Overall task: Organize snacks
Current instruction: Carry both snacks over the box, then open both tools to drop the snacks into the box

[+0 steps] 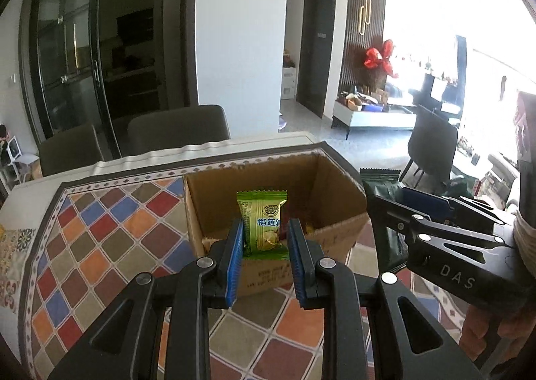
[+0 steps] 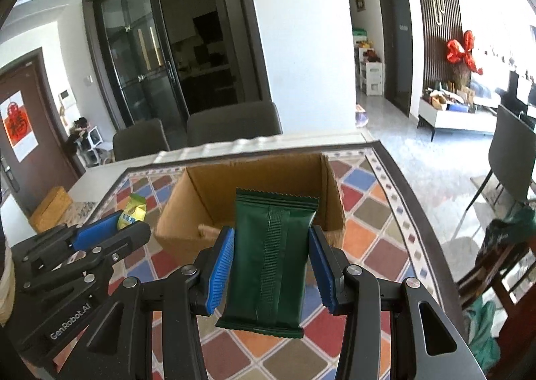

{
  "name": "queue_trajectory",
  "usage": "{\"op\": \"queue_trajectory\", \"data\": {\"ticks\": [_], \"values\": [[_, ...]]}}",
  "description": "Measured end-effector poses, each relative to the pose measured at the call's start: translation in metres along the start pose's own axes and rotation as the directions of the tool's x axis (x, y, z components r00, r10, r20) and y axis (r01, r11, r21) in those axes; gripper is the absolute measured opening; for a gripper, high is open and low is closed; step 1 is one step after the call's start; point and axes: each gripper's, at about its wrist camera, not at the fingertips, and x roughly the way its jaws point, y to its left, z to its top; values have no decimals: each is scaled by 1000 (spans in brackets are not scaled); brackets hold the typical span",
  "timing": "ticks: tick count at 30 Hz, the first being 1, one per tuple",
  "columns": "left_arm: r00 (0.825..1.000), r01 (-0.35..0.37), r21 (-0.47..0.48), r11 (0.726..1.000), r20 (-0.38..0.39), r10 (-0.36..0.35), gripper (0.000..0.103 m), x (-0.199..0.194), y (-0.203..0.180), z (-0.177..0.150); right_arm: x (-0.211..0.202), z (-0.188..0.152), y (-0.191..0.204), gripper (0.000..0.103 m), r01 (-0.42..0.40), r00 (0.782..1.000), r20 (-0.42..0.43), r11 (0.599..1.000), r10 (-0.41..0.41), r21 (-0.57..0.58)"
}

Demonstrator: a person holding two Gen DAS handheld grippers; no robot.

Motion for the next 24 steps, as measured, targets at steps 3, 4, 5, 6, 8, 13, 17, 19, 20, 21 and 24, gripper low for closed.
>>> {"op": "queue_trajectory", "data": {"ticks": [3,4,5,6,8,13,17,19,20,21,24], "values": [[1000,5,-13,1000,-1,-5,26,6,5,11,4,11,3,46,5,1000,13,1000,-5,-17],[1000,8,-16,1000,-5,-8,26,9,6,14,6,15,3,46,6,1000,15,1000,-6,-19],[1000,9,-20,1000,-7,-10,26,12,8,17,8,18,4,46,6,1000,15,1000,-5,-23],[1000,12,-27,1000,-10,-12,26,15,10,20,10,22,4,46,3,1000,13,1000,-2,-25],[1000,19,-36,999,-19,-20,26,21,12,25,17,29,3,46,-2,1000,8,1000,2,-23],[997,38,-70,997,-58,-42,26,41,21,35,35,46,3,46,2,1000,-10,999,-3,-37],[995,40,-93,995,-91,-48,26,57,27,39,48,55,5,46,-3,1000,-28,999,1,-52],[993,37,-99,994,-106,-48,26,65,30,40,54,58,7,46,-4,999,-33,998,1,-67],[992,36,-101,994,-114,-48,26,70,31,40,58,60,8,46,-3,999,-37,997,0,-76],[991,34,-100,994,-125,-47,26,75,32,39,62,61,8,46,-3,999,-43,997,-1,-79],[988,31,-98,995,-146,-45,26,86,33,39,71,63,10,46,-3,998,-60,996,-3,-87]]}}
